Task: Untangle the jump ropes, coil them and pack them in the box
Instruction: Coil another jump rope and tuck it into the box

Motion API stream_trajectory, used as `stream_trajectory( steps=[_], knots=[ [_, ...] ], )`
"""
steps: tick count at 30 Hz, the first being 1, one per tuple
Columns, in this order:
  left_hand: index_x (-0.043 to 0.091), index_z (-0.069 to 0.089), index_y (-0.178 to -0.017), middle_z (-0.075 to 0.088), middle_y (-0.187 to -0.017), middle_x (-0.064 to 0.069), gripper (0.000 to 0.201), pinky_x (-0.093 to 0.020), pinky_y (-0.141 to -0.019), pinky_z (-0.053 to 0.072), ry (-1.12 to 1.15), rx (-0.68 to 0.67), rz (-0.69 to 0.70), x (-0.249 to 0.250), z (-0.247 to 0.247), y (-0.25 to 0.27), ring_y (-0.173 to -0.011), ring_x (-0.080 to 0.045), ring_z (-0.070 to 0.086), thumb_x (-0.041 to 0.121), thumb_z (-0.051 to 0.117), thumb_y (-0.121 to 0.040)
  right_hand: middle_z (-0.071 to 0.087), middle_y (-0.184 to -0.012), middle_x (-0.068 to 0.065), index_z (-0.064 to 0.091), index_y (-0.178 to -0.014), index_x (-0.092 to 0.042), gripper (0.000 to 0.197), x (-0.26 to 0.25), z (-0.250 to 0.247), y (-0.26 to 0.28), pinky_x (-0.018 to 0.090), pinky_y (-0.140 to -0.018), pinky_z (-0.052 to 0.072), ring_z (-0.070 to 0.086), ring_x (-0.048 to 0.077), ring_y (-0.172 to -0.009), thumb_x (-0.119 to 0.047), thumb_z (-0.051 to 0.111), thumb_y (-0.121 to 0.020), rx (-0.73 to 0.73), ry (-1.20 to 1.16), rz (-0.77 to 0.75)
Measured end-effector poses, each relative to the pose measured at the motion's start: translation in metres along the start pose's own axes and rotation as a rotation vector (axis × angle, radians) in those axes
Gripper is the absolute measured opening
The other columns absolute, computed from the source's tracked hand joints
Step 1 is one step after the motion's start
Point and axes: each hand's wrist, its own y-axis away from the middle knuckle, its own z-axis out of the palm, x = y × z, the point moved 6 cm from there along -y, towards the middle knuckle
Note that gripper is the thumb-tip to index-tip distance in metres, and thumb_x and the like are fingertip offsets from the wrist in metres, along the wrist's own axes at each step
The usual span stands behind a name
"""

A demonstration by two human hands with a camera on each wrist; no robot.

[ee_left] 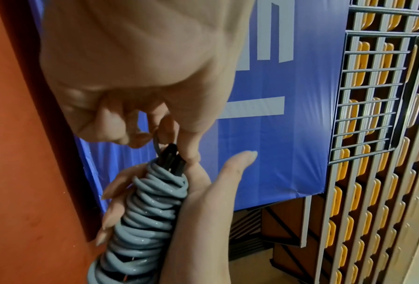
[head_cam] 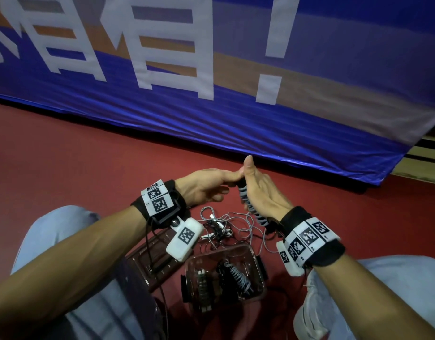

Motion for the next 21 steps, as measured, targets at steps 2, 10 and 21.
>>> stream_trajectory(
  steps=[2, 10, 21],
  knots=[
    [0.025, 0.047, -0.068, 0.044, -0.070, 0.006, 0.035, -0.023, -0.049, 0.019, -0.034, 0.058, -0.001, -0.003, 0.000, -0.005, -0.055, -0.007, 0.031, 0.039, 0.074, -0.084, 0.072, -0.083, 0.014, 0.049, -0.132, -0.018, 0.099, 0.005, -0.002, 0.000, 0.041, -0.075, 0.061, 0.074, 0.022, -0.078, -0.084, -0.006, -0.083, 0.000, 0.095, 0.039],
    [0.024, 0.030, -0.052, 0.027, -0.050, 0.006, 0.057, -0.021, -0.042, 0.019, -0.280, 0.229, 0.241, 0.008, 0.003, -0.005, -0.043, -0.008, 0.019, 0.020, 0.070, -0.092, 0.067, -0.074, 0.007, 0.048, -0.113, -0.017, 0.086, 0.012, -0.005, -0.001, 0.043, -0.063, 0.060, 0.069, 0.021, -0.064, -0.083, 0.000, -0.086, 0.046, 0.198, 0.090],
    [0.024, 0.056, -0.063, 0.029, -0.062, 0.007, 0.034, -0.023, -0.048, 0.010, 0.108, 0.059, 0.064, 0.020, -0.015, -0.004, -0.052, -0.007, 0.020, 0.033, 0.069, -0.093, 0.077, -0.091, 0.019, 0.054, -0.113, -0.017, 0.060, 0.010, 0.004, -0.012, 0.040, -0.073, 0.062, 0.073, 0.024, -0.070, -0.070, 0.060, -0.088, -0.099, -0.348, 0.208]
  ],
)
